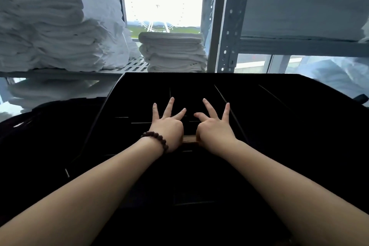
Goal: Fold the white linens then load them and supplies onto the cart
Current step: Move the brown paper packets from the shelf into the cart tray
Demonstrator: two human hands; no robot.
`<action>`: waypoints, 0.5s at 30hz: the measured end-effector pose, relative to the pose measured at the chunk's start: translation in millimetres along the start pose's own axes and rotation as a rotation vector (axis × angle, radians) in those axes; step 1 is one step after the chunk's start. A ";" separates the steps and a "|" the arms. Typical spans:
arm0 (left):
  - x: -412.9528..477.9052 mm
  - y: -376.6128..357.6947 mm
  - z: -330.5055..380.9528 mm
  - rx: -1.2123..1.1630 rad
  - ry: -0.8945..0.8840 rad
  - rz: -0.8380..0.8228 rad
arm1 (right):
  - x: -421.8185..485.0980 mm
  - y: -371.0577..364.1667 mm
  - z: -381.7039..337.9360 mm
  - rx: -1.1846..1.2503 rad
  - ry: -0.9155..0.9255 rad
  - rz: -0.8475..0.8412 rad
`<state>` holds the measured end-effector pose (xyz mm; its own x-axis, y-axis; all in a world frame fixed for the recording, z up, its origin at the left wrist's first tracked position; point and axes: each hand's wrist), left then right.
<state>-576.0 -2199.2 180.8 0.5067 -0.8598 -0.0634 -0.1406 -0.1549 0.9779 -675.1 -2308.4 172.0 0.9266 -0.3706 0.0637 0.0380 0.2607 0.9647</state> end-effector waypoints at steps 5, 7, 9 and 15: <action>-0.1 0.1 -3.4 -0.031 -0.011 -0.084 | 0.4 4.6 5.0 0.007 0.004 -0.120; -2.3 -0.6 -5.1 -0.077 -0.013 -0.096 | -1.7 6.8 6.7 0.038 0.000 -0.163; -4.0 -1.2 -6.3 -0.095 -0.025 -0.089 | -3.5 8.4 7.6 0.057 -0.002 -0.193; -2.4 -8.8 -8.8 -0.105 -0.030 -0.073 | -8.8 6.5 7.1 0.071 -0.027 -0.242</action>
<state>-568.5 -2191.5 174.0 0.4866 -0.8624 -0.1396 -0.0136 -0.1672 0.9858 -685.7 -2309.9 179.5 0.8833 -0.4386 -0.1653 0.2302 0.0988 0.9681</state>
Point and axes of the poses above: each hand's wrist, its own x-axis towards the middle knuckle, its own y-axis out of the back of the hand, z = x × y, and after that the axes turned 5 degrees about -z, right-handed
